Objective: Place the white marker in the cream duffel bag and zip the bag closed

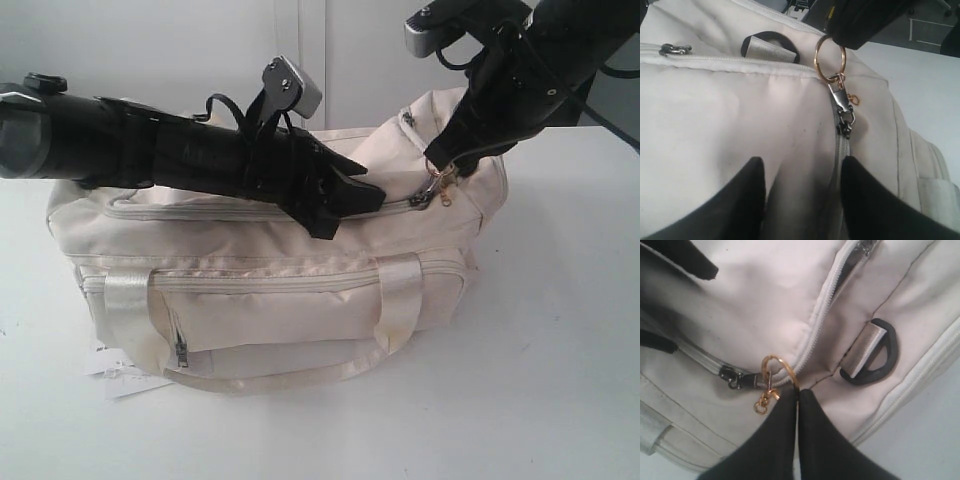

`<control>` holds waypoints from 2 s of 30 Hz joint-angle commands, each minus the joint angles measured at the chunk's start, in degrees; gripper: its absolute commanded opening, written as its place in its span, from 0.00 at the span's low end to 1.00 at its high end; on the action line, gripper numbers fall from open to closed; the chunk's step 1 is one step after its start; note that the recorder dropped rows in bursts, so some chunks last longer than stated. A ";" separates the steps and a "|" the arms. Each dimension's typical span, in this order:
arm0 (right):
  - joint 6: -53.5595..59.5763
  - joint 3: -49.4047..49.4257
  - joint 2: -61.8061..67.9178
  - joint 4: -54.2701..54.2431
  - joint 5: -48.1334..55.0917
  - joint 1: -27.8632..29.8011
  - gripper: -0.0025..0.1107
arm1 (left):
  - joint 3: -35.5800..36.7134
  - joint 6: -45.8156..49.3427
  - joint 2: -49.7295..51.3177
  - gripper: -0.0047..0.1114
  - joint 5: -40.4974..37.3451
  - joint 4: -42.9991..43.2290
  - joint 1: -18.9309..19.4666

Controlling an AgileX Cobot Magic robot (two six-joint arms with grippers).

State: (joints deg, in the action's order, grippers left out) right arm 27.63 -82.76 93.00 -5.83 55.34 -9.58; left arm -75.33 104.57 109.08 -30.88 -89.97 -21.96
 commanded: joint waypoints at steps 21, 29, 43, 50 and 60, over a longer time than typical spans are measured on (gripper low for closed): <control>5.75 0.13 -0.60 -20.83 7.79 10.37 0.32 | -0.24 -4.22 -2.93 0.04 1.85 3.84 -0.03; 10.56 2.77 -0.16 -23.65 8.84 6.90 0.58 | -0.24 -4.77 -2.82 0.04 1.92 4.12 -0.03; 10.87 6.95 1.79 -14.03 -1.02 0.99 0.55 | -0.24 -5.48 -2.82 0.04 1.27 4.12 -0.03; 9.42 6.95 3.74 -13.34 -4.47 0.99 0.51 | -0.24 -5.71 -2.82 0.04 0.85 4.24 -0.03; 6.53 6.95 3.57 -10.69 -4.44 0.99 0.02 | -0.24 -5.71 -2.82 0.04 0.85 4.36 -0.03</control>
State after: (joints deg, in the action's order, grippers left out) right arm 34.58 -76.08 97.80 -17.73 51.05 -8.55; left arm -75.33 99.42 106.99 -28.77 -85.27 -21.96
